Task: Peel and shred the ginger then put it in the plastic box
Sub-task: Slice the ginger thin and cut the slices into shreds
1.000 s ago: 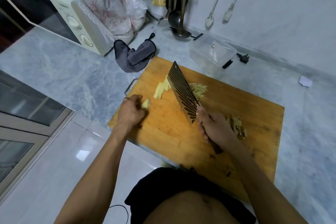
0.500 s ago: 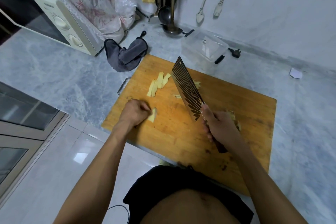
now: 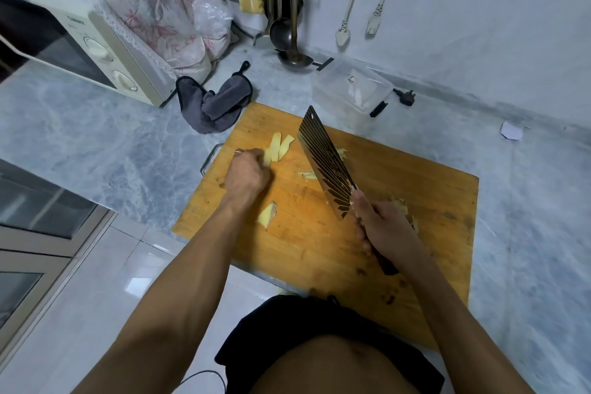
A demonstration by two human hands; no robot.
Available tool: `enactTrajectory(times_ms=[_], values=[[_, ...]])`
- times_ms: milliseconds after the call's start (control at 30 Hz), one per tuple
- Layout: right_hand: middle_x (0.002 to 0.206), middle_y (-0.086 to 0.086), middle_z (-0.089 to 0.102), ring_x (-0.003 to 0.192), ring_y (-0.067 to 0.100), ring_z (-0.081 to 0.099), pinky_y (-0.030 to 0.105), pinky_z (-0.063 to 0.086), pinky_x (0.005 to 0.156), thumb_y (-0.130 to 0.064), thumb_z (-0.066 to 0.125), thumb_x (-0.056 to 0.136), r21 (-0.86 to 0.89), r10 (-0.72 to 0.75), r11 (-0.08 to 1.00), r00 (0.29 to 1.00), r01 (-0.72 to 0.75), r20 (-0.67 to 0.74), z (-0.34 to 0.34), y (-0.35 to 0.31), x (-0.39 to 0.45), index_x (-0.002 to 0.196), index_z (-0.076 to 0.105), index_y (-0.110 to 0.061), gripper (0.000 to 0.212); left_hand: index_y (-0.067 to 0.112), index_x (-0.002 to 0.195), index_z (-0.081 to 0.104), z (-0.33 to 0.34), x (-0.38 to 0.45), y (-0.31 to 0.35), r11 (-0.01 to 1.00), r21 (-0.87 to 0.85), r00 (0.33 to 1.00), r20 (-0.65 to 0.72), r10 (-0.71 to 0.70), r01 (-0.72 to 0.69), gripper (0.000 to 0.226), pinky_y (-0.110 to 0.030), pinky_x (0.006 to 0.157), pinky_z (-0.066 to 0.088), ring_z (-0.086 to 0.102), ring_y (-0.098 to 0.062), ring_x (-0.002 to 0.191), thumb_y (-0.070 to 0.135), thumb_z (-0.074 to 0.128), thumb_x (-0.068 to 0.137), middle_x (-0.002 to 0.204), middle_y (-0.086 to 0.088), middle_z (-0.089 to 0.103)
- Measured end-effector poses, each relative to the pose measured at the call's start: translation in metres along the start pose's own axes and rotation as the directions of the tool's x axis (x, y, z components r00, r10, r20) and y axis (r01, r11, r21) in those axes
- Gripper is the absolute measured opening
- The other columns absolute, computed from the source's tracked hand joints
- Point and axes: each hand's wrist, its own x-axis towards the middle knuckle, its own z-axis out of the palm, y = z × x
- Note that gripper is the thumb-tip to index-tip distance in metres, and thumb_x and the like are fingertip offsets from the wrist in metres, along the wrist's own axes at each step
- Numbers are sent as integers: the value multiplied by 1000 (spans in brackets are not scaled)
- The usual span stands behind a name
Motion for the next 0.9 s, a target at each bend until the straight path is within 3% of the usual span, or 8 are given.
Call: enactTrajectory(times_ms=[100,267,400,534,634,700,800,901], values=[[54,0,58,46,15,53,26,48,50,-58,35,98,5,0,1000,1000,0,-2,0,0,-1,68,58,-13,59,24,116,68,2,-3,-2,1000,-8,1000,5,28,-28,34,-37,85,57,66,-23,95,16,68,83,111,-4,69],[55,2,59,47,16,54,26,48,50,-59,34,100,7,-9,1000,1000,9,-14,-1,4,-1,68,59,-12,62,22,98,66,3,-18,-12,995,-42,994,-63,85,-88,18,-30,68,52,63,-23,76,19,66,81,91,-3,64],[56,3,60,48,17,54,26,49,51,-59,34,99,8,4,1000,1000,-4,-24,0,6,-1,68,59,-12,62,15,89,69,-4,-23,-19,980,-197,987,-161,11,-43,7,-22,56,43,58,-11,61,20,65,90,76,1,66],[56,3,60,48,17,55,28,51,53,-61,35,99,20,13,1000,1000,-12,-28,2,5,1,67,59,-13,62,16,80,71,-11,-19,-27,936,-348,981,-160,-114,52,16,-12,56,42,55,0,62,22,65,94,75,10,65],[55,2,60,47,15,55,28,50,52,-58,37,99,36,32,999,999,-31,-34,4,2,2,67,60,-12,61,18,86,73,-15,-16,-31,910,-405,975,-150,-162,89,8,-17,71,42,59,-6,73,21,68,92,83,10,66],[54,1,59,46,14,54,26,49,50,-57,37,100,40,43,998,998,-42,-38,6,1,3,67,60,-12,60,15,97,75,-18,-14,-35,909,-404,971,-158,-181,104,10,-18,79,43,61,-10,84,20,70,90,89,8,68],[54,1,60,45,14,54,25,48,48,-57,37,100,42,47,998,998,-45,-43,7,0,3,68,61,-11,60,15,96,75,-19,-14,-36,906,-409,972,-145,-185,111,9,-21,80,47,64,-14,89,19,70,90,92,5,70],[54,1,60,46,14,54,24,48,48,-57,37,99,52,55,997,997,-53,-46,7,0,4,68,61,-11,60,15,101,75,-19,-15,-36,958,-282,985,-138,-99,57,14,-22,83,48,66,-17,96,19,67,91,103,1,73]])
